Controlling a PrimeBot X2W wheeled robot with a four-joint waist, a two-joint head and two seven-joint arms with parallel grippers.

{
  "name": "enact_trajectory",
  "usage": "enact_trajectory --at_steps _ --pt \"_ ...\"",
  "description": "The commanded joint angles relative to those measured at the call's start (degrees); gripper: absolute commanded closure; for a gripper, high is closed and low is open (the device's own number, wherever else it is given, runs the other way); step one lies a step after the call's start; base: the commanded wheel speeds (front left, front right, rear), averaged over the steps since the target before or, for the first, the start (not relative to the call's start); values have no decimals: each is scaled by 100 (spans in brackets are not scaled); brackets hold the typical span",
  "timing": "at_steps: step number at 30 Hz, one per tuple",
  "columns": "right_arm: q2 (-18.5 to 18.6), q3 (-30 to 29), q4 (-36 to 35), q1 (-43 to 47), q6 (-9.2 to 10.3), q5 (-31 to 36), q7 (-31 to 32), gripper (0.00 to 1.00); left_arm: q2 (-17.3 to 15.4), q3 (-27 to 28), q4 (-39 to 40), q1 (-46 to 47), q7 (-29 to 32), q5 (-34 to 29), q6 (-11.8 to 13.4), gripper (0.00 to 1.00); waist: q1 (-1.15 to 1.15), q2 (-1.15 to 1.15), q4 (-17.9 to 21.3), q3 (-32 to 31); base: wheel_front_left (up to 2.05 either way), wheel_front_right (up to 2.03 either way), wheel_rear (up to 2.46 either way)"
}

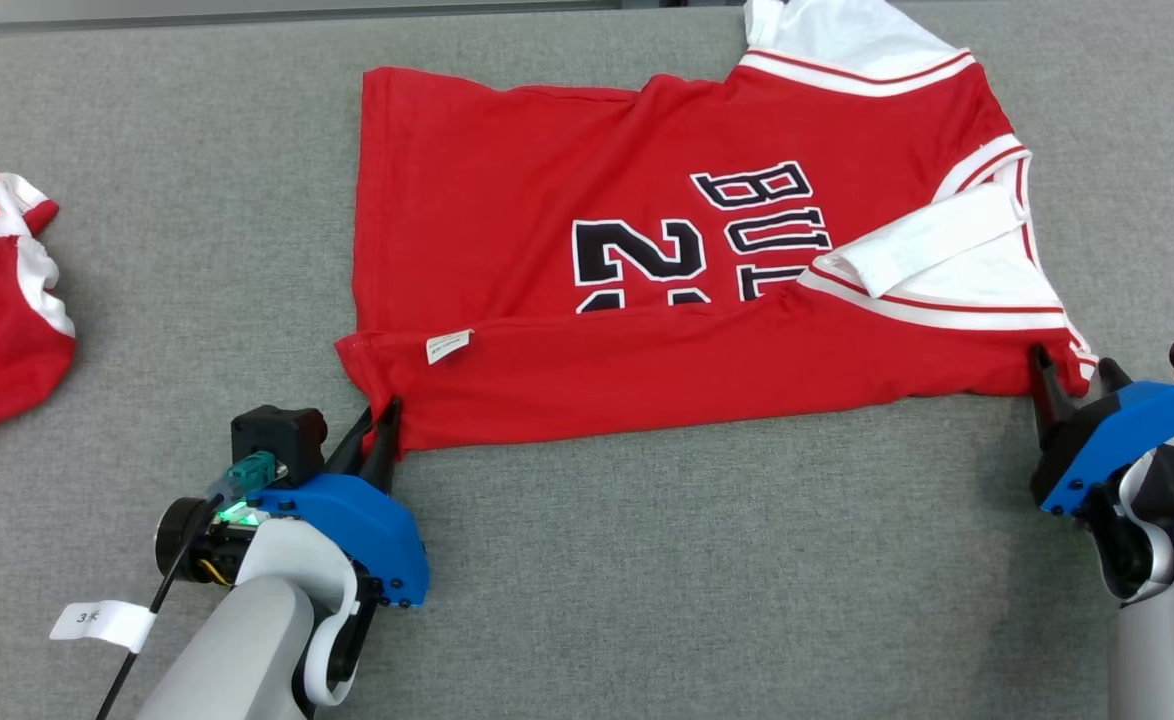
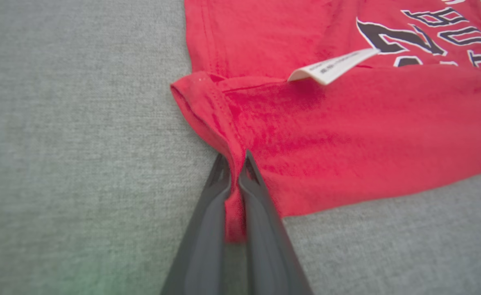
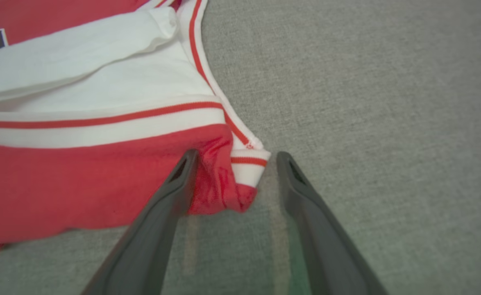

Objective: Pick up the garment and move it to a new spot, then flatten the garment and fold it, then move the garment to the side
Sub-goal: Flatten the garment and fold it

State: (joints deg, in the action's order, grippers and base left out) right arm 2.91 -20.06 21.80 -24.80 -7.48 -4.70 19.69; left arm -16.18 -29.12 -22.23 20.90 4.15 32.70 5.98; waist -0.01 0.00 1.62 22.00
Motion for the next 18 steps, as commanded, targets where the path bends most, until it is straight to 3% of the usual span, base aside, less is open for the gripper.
enact_trajectory --at_steps 1,2,4,9,18 --pt "-3 -59 312 -90 -3 137 -13 0 3 -138 -295 -158 165 21 -31 100 1 0 -26 -15 0 0 0" --pt "-5 -57 465 -102 -2 139 7 16 10 -159 -314 -170 193 33 -55 100 1 0 -46 -38 0 0 0" --pt "-19 3 651 -121 -3 107 -29 100 6 -179 -317 -183 186 53 -87 100 1 0 -68 -80 0 0 0" --pt "19 -68 319 165 1 29 -236 100 -137 -95 -133 -334 116 81 -22 100 1 0 -94 -277 0 0 0" --pt "20 -100 -1576 1571 2 -636 188 100 -525 52 1003 -1127 578 366 304 100 1 0 -53 -645 0 0 0"
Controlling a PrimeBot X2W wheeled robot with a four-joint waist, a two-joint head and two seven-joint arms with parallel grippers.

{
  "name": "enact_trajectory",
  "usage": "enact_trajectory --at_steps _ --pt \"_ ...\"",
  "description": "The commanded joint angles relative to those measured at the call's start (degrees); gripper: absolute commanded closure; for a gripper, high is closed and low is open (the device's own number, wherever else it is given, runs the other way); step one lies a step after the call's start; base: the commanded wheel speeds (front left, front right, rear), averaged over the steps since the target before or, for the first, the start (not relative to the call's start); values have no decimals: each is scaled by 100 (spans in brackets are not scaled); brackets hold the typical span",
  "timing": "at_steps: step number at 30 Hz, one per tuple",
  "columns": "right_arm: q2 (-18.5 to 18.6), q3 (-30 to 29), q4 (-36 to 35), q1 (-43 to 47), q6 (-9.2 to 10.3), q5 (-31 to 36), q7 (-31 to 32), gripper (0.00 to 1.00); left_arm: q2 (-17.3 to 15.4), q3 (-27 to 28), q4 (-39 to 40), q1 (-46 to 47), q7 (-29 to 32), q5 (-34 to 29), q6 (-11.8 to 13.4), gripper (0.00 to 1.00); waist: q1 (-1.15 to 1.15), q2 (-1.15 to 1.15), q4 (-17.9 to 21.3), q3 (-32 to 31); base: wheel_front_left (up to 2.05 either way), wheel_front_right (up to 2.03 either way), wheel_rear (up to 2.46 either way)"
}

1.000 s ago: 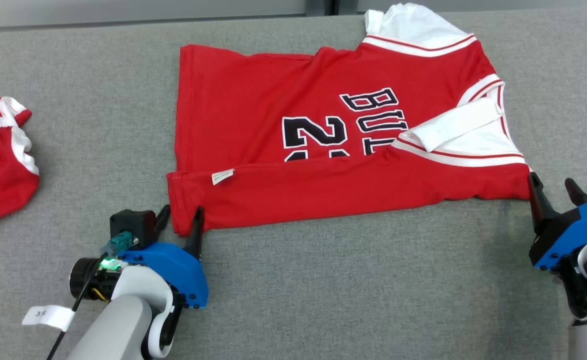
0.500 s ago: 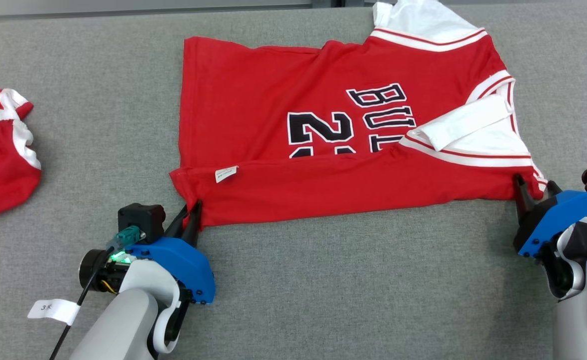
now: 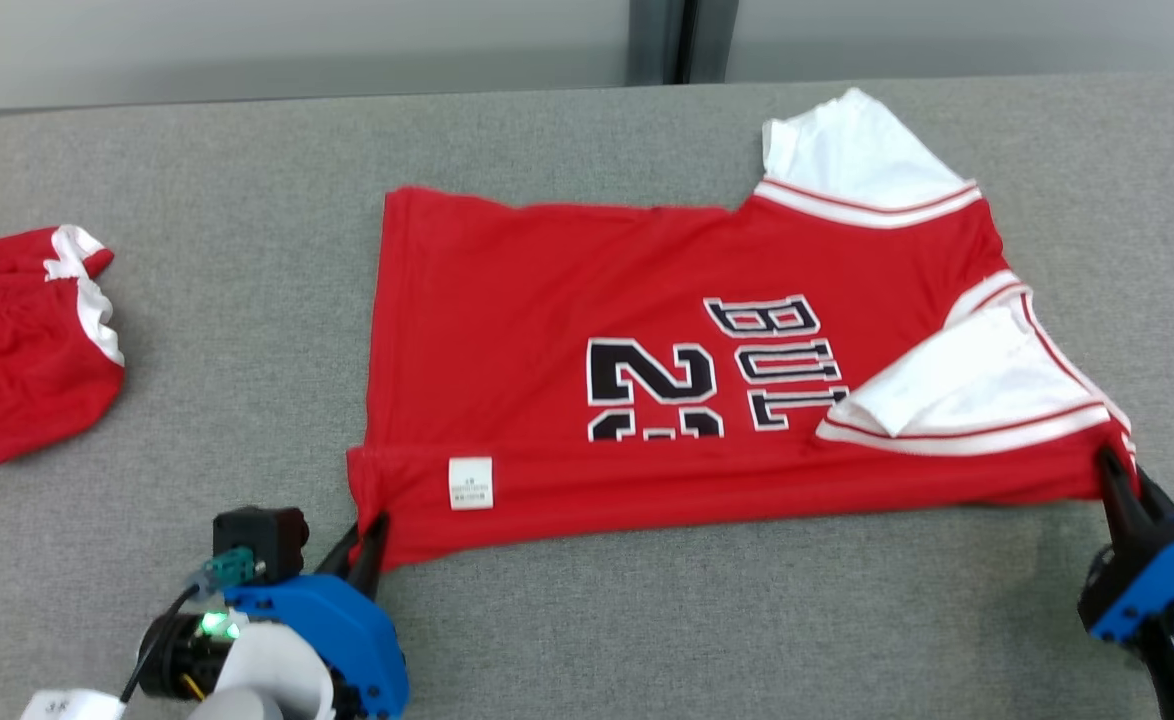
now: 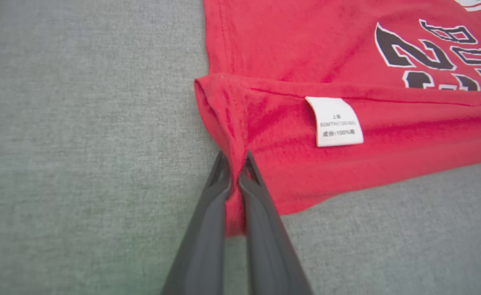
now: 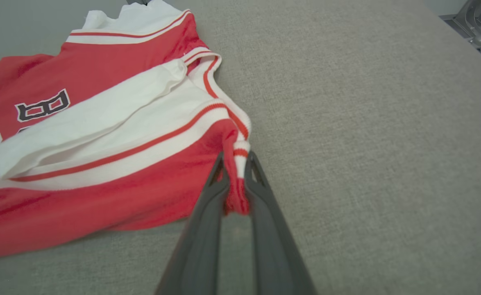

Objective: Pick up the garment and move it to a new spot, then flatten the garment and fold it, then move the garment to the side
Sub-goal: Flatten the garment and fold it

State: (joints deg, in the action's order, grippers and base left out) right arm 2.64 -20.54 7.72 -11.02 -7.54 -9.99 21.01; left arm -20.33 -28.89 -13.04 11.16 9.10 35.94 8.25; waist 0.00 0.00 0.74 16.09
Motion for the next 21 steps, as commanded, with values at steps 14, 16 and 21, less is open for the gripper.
enact_trajectory --at_steps 14,16,21 --pt "38 223 -786 987 3 -560 444 0 -541 34 1729 -1204 954 293 715 0 0 0 207 -206 0 0 0" --pt "36 296 -969 754 3 -360 552 0 -628 79 1883 -1068 1066 310 693 0 0 0 214 -176 0 0 0" --pt "37 554 -1316 -35 3 150 1014 0 -877 194 2057 -450 1361 236 532 0 0 0 247 -50 0 0 0"
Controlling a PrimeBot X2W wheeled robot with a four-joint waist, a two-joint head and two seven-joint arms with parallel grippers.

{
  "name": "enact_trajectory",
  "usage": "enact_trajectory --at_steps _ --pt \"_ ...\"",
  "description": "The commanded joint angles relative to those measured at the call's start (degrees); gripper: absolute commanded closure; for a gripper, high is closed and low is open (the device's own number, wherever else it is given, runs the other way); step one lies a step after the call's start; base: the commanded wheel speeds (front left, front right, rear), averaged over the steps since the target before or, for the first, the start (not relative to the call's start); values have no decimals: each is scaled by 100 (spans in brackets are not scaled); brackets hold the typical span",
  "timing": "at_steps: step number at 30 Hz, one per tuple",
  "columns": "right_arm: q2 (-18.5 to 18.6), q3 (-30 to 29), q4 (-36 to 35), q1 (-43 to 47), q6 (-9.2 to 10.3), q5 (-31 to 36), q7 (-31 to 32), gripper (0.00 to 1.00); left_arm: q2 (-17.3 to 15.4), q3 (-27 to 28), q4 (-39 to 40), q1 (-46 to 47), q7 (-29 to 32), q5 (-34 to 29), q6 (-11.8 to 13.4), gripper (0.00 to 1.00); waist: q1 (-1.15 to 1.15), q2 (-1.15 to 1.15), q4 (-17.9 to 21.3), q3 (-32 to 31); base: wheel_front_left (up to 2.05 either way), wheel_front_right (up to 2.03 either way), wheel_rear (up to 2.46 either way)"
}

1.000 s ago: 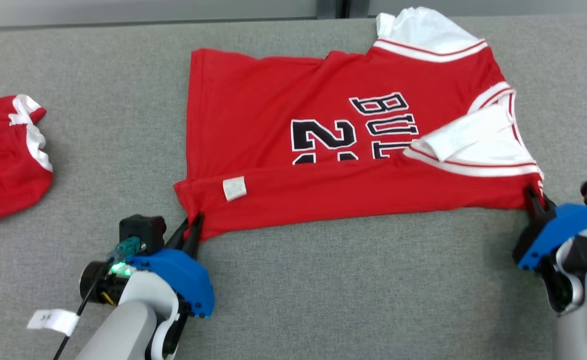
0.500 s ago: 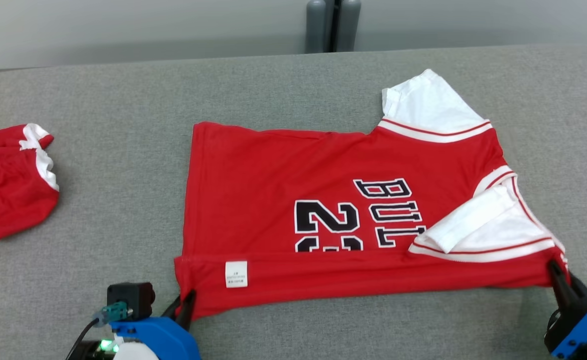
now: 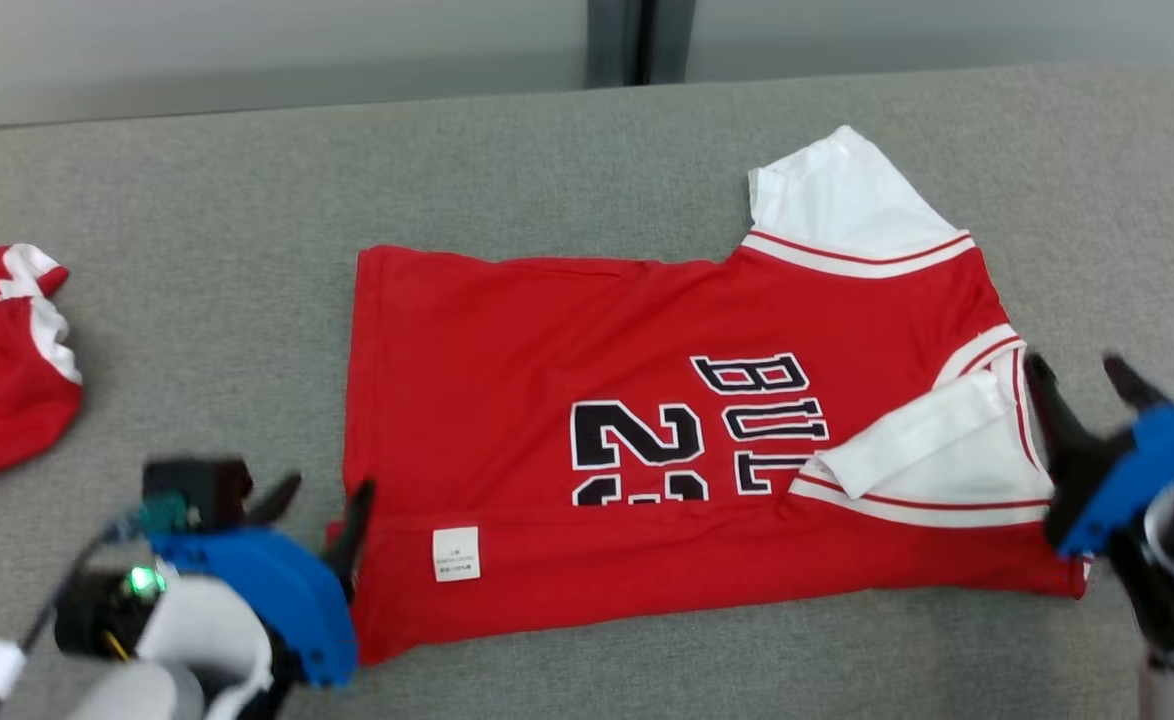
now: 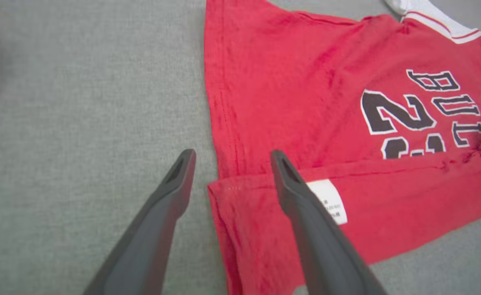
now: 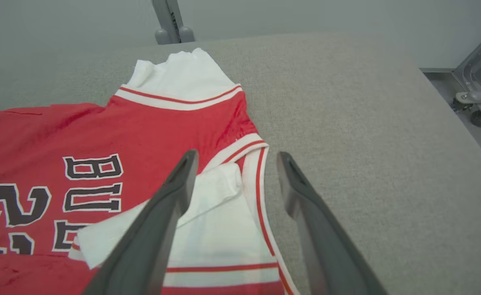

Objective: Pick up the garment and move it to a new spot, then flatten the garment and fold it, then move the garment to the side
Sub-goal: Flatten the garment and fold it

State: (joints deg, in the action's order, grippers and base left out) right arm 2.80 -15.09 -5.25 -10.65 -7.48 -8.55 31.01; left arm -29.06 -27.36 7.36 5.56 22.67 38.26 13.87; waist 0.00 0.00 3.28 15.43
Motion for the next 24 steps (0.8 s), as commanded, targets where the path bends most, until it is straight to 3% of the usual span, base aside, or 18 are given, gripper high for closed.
enact_trajectory --at_steps 1,8,16,24 --pt "72 129 -18 -346 -3 73 181 0 -53 72 -8 314 105 35 -83 0 0 0 16 72 0 0 0" --pt "452 950 823 -2461 -3 -64 937 0 -470 261 -631 2128 1080 248 -733 0 0 0 281 547 0 0 0" --pt "369 1583 2026 -3891 -3 -225 588 0 -851 226 -1434 3515 2058 627 -1598 0 0 0 601 1082 0 0 0" --pt "331 1816 2796 -4296 -3 -410 90 0 -823 218 -1862 3720 2041 792 -1836 0 0 0 753 1300 0 0 0"
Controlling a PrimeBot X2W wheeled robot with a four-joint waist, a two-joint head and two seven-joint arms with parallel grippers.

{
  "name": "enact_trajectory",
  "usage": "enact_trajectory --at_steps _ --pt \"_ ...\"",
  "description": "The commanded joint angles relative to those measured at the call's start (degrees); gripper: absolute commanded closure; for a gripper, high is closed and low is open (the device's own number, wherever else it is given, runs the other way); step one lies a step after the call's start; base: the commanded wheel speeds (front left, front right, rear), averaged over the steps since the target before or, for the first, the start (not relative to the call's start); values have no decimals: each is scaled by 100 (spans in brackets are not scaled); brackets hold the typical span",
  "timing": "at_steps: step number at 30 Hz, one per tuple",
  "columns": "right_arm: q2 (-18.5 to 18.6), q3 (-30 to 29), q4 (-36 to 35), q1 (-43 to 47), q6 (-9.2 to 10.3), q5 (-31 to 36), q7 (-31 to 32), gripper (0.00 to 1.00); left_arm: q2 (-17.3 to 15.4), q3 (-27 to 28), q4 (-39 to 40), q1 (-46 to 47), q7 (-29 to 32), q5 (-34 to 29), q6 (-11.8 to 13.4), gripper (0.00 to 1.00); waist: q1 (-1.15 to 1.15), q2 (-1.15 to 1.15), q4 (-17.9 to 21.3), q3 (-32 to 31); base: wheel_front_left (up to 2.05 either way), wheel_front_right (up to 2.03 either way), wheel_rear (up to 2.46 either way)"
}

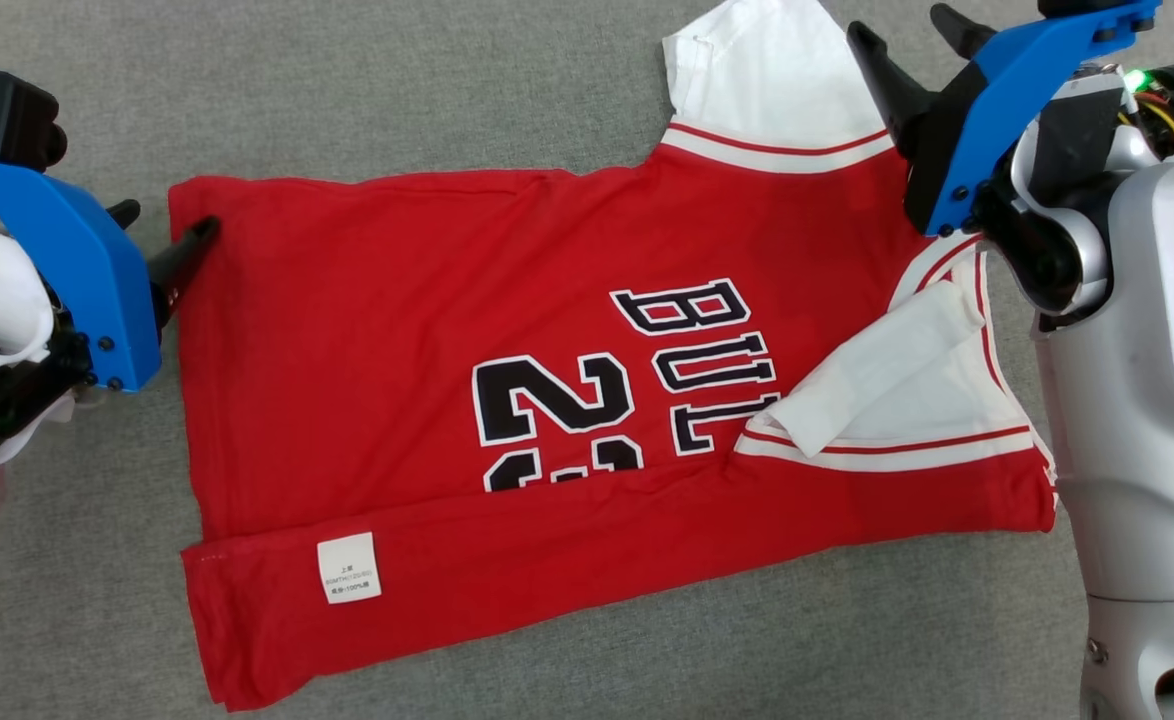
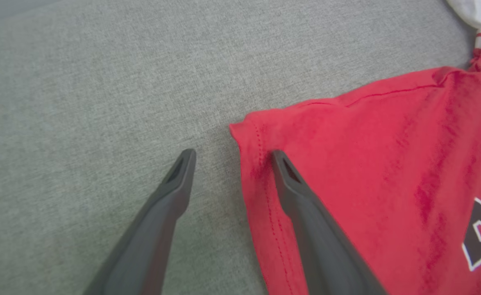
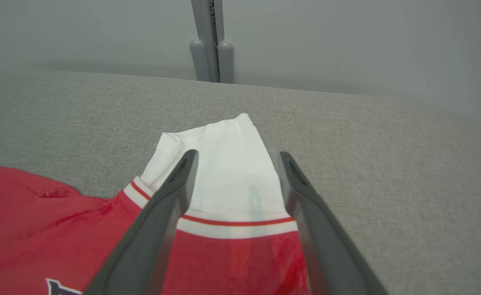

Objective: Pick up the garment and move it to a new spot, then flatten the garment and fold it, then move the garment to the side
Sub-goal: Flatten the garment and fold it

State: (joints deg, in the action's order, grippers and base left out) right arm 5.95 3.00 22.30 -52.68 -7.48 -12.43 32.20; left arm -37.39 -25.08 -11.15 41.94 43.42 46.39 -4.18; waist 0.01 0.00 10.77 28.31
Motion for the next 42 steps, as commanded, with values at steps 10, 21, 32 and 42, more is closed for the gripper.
enact_trajectory --at_steps 10,21,32,42 --pt "87 45 581 -355 -3 -194 -310 0 221 -33 -488 284 -82 52 -15 0 -1 0 68 267 0 0 0" --pt "223 40 1248 -776 -3 -123 -301 0 515 -333 -568 273 227 270 -140 100 -1 0 -191 466 0 0 0" --pt "768 -535 2262 -1625 -3 734 32 0 1008 -861 -273 393 -794 -378 -246 100 -1 0 -1219 613 0 0 0" --pt "1178 -879 2870 -1661 -4 1291 424 29 1472 -1232 -351 399 -1429 -443 -295 100 -1 0 -1844 724 0 0 0"
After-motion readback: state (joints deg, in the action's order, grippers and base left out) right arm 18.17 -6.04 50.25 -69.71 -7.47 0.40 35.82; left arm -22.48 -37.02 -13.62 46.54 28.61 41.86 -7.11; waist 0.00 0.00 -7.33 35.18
